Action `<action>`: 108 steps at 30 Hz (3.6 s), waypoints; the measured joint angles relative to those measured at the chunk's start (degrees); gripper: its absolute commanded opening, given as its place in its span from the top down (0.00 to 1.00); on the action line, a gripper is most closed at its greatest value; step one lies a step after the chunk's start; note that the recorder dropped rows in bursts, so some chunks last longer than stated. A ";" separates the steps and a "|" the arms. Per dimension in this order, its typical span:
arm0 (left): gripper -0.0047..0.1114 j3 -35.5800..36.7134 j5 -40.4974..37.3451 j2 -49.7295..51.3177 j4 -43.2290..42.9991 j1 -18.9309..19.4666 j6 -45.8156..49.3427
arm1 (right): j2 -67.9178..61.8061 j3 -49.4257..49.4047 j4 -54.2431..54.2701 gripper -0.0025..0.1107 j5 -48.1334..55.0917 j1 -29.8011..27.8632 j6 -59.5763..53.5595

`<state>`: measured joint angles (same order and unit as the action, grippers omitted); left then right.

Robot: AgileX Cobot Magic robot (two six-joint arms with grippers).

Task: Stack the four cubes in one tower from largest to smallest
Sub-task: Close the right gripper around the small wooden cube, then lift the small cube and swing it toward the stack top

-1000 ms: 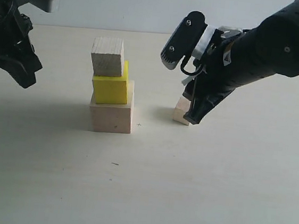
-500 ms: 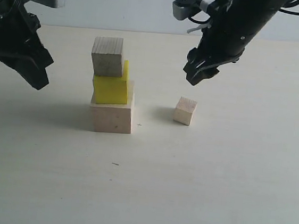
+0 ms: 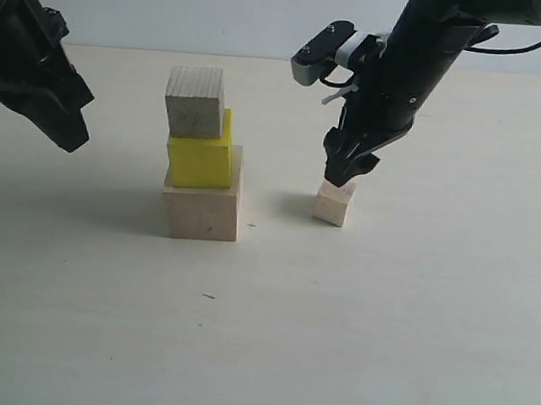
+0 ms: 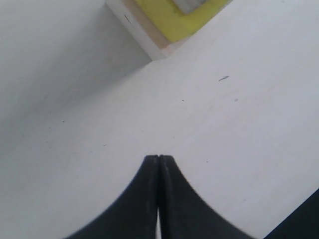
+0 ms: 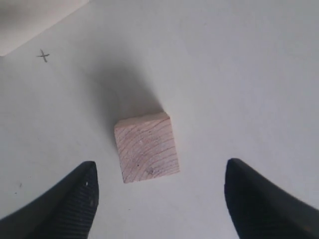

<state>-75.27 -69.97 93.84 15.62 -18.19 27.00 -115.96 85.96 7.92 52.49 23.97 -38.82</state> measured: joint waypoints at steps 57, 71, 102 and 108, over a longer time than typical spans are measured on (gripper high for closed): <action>0.96 0.00 0.00 -0.06 0.13 0.00 0.00 | -13.78 10.09 1.15 0.38 10.80 0.00 -4.55; 0.96 0.00 0.00 -0.06 -0.07 0.00 0.00 | -13.78 10.09 5.09 0.38 6.68 0.00 -3.91; 0.96 0.00 0.00 -0.06 -0.07 0.00 0.12 | -13.78 10.09 0.08 0.98 8.68 0.00 -1.70; 0.96 0.00 0.00 -0.06 -0.11 0.00 0.12 | -13.03 10.09 0.08 0.98 11.64 0.00 2.10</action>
<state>-75.27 -69.97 93.78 15.52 -18.19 27.12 -128.99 96.05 7.99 64.14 23.97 -36.71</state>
